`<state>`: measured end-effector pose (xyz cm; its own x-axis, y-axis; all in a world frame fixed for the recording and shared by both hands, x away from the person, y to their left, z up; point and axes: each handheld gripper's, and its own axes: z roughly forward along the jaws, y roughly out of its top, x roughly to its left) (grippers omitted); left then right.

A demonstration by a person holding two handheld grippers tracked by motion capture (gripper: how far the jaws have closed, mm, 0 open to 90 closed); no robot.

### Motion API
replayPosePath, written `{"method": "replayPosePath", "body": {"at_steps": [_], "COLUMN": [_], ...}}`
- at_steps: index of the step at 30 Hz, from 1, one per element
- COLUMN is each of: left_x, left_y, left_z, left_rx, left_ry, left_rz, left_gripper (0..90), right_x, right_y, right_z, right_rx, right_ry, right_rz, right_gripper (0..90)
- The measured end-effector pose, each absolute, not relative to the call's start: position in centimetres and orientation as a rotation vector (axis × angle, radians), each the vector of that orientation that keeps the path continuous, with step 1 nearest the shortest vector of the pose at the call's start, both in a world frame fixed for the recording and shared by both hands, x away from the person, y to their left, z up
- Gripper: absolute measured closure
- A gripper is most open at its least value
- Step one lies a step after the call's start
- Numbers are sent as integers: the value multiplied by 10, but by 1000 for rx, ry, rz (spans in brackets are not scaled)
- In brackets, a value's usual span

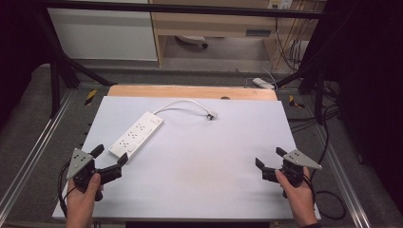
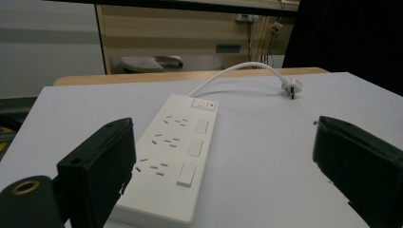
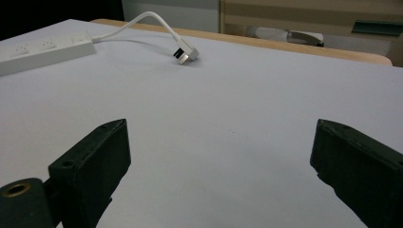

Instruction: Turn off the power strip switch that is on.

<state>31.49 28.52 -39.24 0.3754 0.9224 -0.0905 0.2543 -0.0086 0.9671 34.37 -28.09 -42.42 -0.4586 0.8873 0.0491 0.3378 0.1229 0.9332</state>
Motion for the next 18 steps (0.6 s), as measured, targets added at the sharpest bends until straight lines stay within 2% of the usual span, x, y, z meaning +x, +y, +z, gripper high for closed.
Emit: {"method": "replayPosePath", "body": {"at_steps": [18], "left_x": [316], "left_y": [269], "left_z": [-374], "left_rx": [1502], "left_ry": [1047], "left_rz": [755], "left_gripper": [76], "right_x": [346], "right_y": [-278], "right_z": [-426], "right_rx": [1202], "right_ry": [1886], "right_rz": [1301], "right_gripper": [54]}}
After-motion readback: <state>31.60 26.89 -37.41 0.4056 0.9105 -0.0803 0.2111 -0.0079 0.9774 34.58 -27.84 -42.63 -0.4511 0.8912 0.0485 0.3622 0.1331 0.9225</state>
